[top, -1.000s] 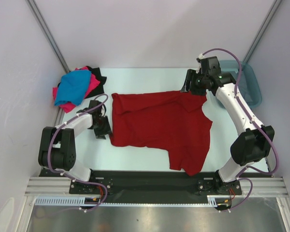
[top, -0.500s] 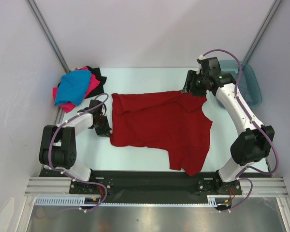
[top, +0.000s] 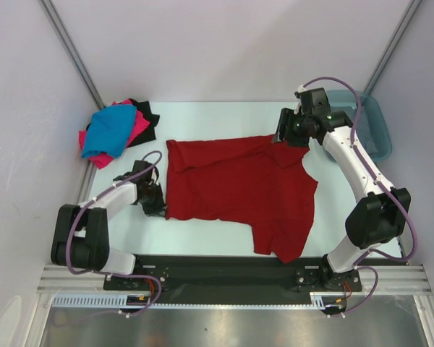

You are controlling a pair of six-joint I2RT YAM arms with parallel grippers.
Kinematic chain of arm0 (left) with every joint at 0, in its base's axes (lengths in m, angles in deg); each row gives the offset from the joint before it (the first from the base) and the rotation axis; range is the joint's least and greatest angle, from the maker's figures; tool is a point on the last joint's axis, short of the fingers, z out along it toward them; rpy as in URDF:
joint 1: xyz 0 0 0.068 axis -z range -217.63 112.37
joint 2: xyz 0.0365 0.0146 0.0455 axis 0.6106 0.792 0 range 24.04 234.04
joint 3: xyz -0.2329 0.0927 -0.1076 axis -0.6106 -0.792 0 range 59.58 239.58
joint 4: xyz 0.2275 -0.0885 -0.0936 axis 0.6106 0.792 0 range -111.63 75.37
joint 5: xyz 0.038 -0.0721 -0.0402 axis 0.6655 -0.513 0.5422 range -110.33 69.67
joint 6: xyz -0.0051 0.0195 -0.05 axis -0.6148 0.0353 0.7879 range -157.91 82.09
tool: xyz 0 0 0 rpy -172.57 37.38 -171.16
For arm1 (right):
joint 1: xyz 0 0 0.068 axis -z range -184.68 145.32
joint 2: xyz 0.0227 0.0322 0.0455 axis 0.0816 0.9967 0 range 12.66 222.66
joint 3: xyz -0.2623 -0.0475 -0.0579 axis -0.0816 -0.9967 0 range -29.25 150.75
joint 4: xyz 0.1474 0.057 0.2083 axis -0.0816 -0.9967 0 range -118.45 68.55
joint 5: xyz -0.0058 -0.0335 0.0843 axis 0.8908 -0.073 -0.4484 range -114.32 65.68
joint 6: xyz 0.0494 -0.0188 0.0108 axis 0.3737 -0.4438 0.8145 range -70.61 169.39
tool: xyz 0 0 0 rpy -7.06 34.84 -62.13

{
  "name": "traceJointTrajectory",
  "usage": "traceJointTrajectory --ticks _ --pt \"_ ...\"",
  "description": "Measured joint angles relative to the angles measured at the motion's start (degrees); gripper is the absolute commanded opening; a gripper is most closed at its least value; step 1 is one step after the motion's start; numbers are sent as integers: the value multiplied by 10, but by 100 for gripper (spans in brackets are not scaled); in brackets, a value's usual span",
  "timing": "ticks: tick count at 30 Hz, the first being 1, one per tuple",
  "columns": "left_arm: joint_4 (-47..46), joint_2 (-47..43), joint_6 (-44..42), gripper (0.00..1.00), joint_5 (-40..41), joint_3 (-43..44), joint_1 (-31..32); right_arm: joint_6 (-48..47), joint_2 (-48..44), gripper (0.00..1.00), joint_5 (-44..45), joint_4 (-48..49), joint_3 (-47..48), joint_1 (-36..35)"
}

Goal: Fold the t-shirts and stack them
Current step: Fold the tshirt

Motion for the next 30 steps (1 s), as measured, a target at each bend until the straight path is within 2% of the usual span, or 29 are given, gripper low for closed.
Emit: traceJointTrajectory --ticks 9,17,30 --pt "75 -51 7 0 11 -12 8 -2 -2 59 -6 -15 -21 0" --pt "133 -62 21 0 78 18 9 -10 -2 60 -12 -20 -21 0" --pt "174 9 20 0 173 125 -14 -26 -5 60 -17 -45 -21 5"
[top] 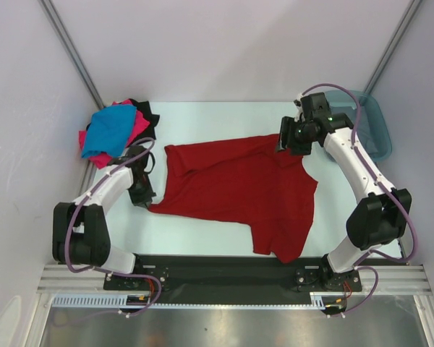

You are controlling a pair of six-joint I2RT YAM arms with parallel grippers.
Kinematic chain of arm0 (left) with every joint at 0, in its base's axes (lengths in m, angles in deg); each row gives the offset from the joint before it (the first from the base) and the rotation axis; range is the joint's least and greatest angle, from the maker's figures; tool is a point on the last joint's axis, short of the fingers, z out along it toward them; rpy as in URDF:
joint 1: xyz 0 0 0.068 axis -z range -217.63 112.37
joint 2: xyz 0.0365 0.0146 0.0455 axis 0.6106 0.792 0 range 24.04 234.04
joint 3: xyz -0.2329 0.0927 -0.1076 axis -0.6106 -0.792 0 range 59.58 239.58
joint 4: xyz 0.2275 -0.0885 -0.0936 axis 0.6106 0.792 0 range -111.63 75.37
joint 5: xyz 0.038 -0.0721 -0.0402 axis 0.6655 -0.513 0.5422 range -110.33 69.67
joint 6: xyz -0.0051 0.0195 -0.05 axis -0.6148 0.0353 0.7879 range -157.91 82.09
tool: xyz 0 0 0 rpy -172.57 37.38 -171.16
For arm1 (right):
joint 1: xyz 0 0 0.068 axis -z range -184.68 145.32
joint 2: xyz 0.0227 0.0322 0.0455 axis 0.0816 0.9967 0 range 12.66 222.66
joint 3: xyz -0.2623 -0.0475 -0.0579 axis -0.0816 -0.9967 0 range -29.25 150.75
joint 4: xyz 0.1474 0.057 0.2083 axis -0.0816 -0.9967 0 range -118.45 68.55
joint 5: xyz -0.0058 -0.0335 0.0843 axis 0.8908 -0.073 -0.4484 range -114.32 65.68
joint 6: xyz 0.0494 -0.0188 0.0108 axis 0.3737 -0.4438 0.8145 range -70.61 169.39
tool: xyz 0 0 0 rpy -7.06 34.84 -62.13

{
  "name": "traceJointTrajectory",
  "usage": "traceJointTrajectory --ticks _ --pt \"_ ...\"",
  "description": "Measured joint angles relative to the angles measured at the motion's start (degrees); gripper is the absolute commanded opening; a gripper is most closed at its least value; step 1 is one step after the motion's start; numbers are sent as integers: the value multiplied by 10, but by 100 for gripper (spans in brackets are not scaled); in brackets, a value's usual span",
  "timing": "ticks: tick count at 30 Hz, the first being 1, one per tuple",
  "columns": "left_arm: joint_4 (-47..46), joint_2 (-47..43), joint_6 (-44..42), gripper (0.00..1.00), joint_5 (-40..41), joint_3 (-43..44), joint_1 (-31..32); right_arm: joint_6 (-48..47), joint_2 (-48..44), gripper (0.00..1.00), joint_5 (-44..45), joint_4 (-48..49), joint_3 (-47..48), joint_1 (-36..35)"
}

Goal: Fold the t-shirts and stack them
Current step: Fold the tshirt

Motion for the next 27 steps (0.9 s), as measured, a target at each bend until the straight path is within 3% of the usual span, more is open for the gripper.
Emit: traceJointTrajectory --ticks 9,10,11,12,14,23,27 --pt "33 -1 5 1 13 8 -12 -13 -13 61 7 -18 0 48" --pt "37 -4 6 11 10 8 -13 -15 -13 62 9 -19 0 53" --pt "40 -9 7 62 7 8 -13 -17 -13 62 9 -21 0 57" --pt "43 -14 6 87 2 7 -13 -19 -13 62 9 -23 0 59" --pt "49 -25 11 99 -6 7 -13 -21 -13 63 9 -25 0 60" --pt "31 -36 -2 100 -48 53 -15 -18 5 64 8 -23 6 60" --pt "-48 35 -16 100 -152 112 -16 -6 44 64 -3 -13 29 60"
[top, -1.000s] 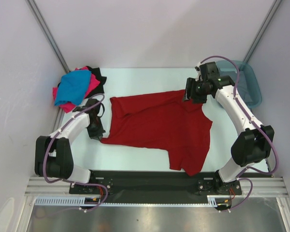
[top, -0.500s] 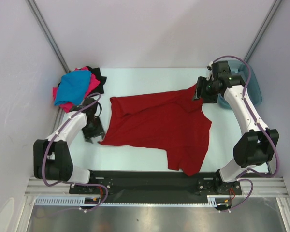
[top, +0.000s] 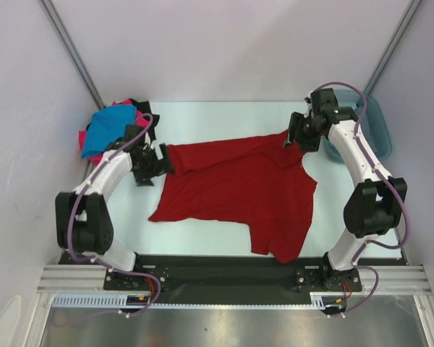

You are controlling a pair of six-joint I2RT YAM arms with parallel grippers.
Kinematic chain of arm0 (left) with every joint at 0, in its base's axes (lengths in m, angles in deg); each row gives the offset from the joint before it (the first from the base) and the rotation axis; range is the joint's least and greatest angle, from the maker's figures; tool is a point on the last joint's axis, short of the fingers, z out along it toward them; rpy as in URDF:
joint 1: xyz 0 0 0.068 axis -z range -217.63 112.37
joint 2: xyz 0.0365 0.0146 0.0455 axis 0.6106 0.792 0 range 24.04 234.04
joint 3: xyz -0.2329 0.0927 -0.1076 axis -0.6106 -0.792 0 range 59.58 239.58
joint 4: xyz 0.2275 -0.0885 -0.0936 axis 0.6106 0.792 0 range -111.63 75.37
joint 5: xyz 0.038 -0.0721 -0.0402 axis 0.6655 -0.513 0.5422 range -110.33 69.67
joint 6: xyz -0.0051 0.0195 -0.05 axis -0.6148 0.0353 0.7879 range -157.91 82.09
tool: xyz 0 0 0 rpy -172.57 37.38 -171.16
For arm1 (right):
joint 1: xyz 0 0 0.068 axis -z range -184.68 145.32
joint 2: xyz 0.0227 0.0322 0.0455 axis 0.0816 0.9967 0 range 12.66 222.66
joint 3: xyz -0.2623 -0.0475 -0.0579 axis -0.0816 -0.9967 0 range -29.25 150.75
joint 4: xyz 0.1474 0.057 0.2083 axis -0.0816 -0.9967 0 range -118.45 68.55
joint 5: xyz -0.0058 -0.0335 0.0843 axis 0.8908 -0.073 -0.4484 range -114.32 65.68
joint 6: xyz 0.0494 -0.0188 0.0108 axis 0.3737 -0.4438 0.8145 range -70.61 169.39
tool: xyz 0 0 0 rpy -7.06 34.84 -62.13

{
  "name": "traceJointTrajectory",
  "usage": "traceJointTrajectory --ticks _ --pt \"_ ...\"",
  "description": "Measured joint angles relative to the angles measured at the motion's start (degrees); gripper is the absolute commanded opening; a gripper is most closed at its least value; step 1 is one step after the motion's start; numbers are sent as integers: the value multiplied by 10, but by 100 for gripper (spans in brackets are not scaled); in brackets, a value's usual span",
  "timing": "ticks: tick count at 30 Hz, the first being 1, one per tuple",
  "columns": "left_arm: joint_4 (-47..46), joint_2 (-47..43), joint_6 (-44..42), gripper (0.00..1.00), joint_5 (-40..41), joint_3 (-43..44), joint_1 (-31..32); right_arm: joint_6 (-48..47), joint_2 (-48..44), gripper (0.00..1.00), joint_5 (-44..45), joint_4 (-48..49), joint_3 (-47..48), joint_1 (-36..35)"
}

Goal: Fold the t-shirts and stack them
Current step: Fold the tshirt

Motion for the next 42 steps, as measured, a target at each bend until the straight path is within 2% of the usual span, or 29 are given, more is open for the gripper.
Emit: traceJointTrajectory --ticks 4,6,10,16,23,31,42 --pt "-80 93 1 100 -97 46 0 22 41 63 -15 7 40 -1" --pt "-107 152 2 100 -120 92 0 31 59 63 -19 7 68 -3" --pt "-148 233 2 100 -130 162 0 39 90 63 -18 5 128 -16" --pt "-162 326 2 100 -119 271 0 47 116 63 -20 1 173 -34" --pt "-153 389 3 100 -73 360 0 37 177 63 -29 -29 243 -29" --pt "-120 412 1 100 -10 414 0 30 220 63 -39 -48 296 -18" --pt "-63 423 1 100 17 440 0 30 238 63 -47 -58 323 -13"
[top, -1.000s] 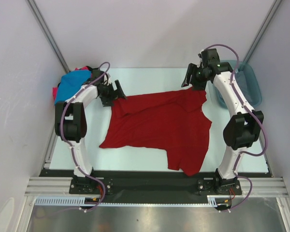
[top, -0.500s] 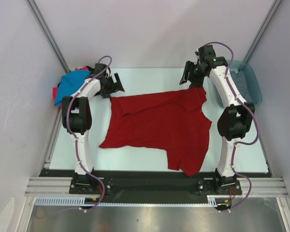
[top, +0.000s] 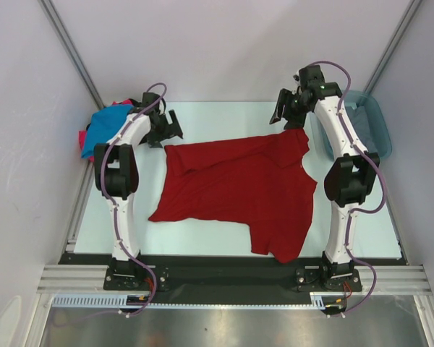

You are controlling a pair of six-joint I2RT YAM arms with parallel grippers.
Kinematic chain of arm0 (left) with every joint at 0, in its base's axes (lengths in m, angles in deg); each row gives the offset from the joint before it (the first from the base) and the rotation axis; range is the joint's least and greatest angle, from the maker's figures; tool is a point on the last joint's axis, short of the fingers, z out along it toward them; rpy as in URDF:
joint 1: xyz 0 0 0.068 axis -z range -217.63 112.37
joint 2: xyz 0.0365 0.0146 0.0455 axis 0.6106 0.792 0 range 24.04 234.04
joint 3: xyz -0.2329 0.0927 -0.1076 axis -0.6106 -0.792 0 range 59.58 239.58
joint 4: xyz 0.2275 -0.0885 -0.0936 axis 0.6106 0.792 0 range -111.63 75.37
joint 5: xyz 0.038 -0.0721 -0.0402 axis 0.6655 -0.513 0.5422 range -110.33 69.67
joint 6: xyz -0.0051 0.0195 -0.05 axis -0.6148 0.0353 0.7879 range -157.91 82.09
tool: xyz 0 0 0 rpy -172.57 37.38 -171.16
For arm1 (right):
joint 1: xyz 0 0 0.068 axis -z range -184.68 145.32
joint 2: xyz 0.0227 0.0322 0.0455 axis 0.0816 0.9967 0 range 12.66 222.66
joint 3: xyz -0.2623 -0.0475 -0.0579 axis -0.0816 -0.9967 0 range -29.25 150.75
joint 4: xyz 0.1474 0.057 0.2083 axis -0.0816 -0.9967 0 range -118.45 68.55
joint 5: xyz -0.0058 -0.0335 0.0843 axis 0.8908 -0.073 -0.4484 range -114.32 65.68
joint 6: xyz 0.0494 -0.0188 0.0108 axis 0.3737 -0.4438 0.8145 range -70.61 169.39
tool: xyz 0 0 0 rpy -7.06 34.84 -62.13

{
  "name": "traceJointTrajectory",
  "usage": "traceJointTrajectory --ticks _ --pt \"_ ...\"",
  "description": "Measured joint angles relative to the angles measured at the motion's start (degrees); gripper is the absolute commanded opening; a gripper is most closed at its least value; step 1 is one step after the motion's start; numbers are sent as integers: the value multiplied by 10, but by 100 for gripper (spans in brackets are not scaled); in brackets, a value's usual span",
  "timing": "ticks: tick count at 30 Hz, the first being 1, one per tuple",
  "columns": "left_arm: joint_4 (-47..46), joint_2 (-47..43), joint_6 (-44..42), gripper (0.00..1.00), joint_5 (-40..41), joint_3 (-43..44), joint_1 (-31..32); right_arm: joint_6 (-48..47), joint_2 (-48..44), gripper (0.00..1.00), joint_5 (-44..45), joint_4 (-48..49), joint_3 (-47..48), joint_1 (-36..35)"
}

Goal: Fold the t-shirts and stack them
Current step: Fold the tshirt

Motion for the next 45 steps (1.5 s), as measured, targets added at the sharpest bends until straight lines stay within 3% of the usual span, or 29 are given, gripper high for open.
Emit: traceJointTrajectory --ticks 10,11,18,21,29,35,36,38,42,45 --pt "35 28 0 98 13 2 0 0 3 63 0 -2 0 1" --pt "36 31 0 95 14 3 0 0 3 63 0 -2 0 1" --pt "35 40 -2 37 12 8 0 -1 3 63 0 -7 0 2" --pt "35 48 -4 22 7 16 0 -1 3 63 0 -10 0 2" --pt "38 82 -15 12 -4 70 0 -6 3 62 5 -18 0 4" --pt "42 106 -21 21 -4 124 -5 -12 3 62 14 -29 0 4" --pt "41 108 -21 34 -5 132 -8 -14 3 62 15 -31 0 4" --pt "40 111 -24 42 -5 143 -15 -14 3 62 19 -36 0 4" --pt "42 120 -34 86 6 172 -38 -15 3 62 27 -42 -5 4" --pt "42 121 -42 99 13 180 -54 -15 3 62 37 -47 -14 4"
